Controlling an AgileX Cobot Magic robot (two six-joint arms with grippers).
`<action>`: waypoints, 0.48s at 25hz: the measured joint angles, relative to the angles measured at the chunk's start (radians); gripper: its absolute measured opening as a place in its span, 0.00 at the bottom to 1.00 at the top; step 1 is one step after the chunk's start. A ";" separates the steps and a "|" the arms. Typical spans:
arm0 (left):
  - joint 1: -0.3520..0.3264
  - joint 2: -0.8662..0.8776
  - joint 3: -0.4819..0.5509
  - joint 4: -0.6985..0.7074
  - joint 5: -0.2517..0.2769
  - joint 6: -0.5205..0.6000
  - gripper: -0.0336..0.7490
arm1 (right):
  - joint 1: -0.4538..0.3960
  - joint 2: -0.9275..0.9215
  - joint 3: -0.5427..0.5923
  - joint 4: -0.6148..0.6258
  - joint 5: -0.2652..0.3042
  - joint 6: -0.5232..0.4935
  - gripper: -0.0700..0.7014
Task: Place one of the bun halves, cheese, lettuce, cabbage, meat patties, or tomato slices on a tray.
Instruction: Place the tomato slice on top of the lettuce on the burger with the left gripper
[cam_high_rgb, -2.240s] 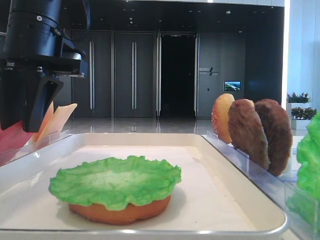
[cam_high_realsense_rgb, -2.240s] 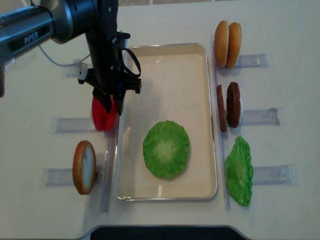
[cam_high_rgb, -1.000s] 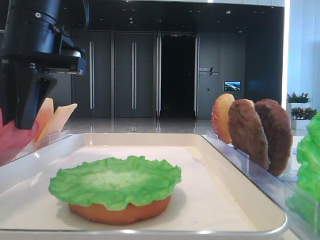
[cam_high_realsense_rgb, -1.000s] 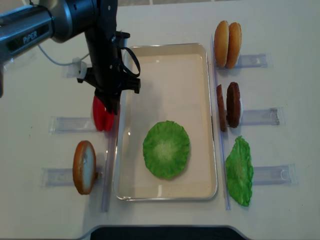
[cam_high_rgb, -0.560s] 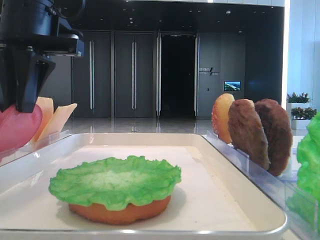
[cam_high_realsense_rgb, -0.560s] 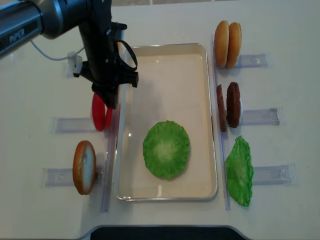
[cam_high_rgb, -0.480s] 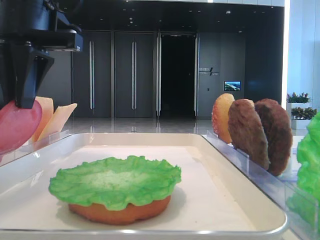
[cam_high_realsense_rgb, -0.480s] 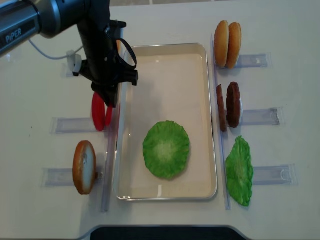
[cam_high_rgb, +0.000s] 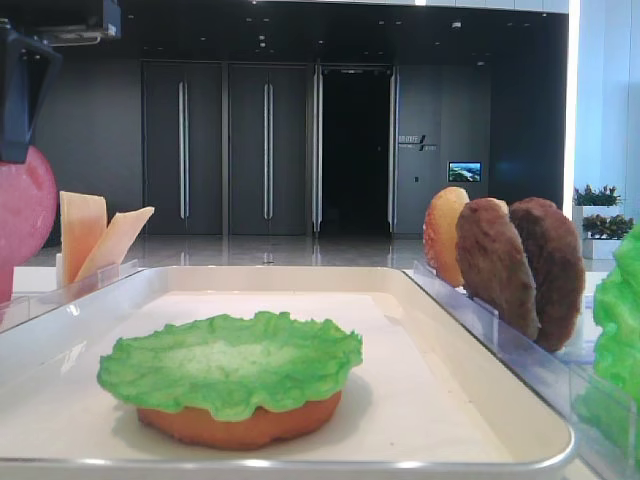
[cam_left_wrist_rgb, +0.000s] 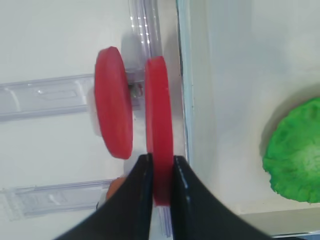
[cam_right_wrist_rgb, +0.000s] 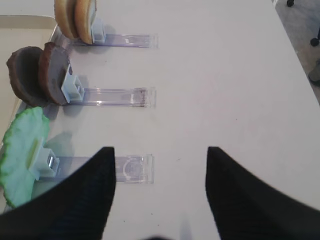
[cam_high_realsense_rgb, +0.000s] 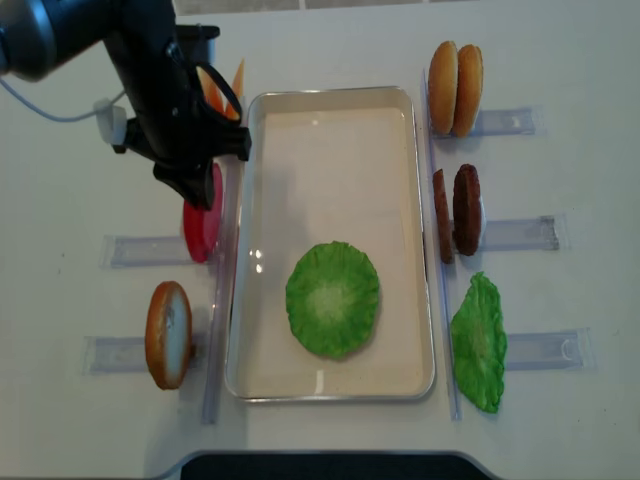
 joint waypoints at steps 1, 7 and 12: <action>0.006 -0.010 0.000 -0.001 0.000 0.001 0.13 | 0.000 0.000 0.000 0.000 0.000 0.000 0.63; 0.016 -0.046 0.000 -0.061 0.000 0.021 0.13 | 0.000 0.000 0.000 0.000 0.000 0.000 0.63; 0.016 -0.047 0.000 -0.143 0.000 0.066 0.13 | 0.000 0.000 0.000 0.000 0.000 0.000 0.63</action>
